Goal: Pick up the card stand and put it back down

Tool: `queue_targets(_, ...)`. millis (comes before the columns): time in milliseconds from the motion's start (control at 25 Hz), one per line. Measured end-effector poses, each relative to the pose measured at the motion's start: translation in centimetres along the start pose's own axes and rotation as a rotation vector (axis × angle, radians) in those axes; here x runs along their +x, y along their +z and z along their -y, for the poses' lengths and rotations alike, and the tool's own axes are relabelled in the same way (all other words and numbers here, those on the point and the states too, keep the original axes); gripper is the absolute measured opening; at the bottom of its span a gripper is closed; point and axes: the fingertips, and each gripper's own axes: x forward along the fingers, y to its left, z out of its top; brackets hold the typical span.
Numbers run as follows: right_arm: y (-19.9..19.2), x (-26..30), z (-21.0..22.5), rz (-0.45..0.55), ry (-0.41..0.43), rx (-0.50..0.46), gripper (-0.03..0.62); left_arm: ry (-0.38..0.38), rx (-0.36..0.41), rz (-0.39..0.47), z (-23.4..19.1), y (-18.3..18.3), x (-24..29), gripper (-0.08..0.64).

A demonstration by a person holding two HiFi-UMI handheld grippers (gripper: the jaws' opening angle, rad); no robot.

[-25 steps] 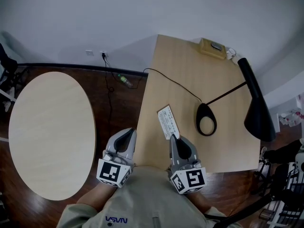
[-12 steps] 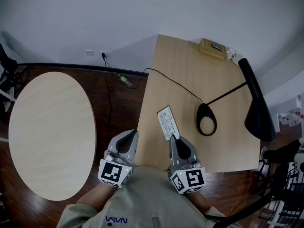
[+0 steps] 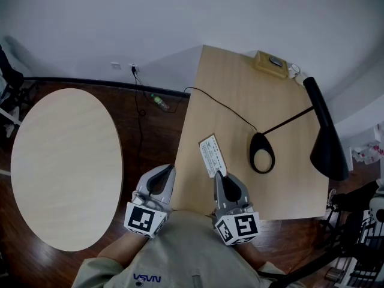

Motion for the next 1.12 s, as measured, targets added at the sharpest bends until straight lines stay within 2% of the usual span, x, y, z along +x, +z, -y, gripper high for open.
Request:
queue_targets(240, 0.2, 2.0, -2.7, -0.004, 0.085, -0.024, 0.015, 0.108, -0.007, -0.004, -3.1, -0.3, -2.4, 0.003)
queue_targets(480, 0.1, 5.5, -8.1, -0.008, 0.219, -0.061, 0.015, 0.286, -0.034, 0.037, -8.6, -0.1, -7.3, 0.003)
queue_targets(640, 0.3, 8.3, -13.0, -0.01, 0.33, -0.088, 0.015, 0.406, -0.058, 0.05, -12.5, 0.1, -11.6, 0.003)
queue_targets(840, 0.0, 11.9, -20.3, -0.002, 0.479, -0.12, 0.015, 0.515, -0.087, 0.035, -16.7, -1.1, -17.4, 0.003)
queue_targets(1120, -4.7, 16.4, -30.5, -0.089, 0.639, -0.129, 0.015, 0.667, -0.123, 0.025, -22.3, -3.3, -25.2, 0.003)
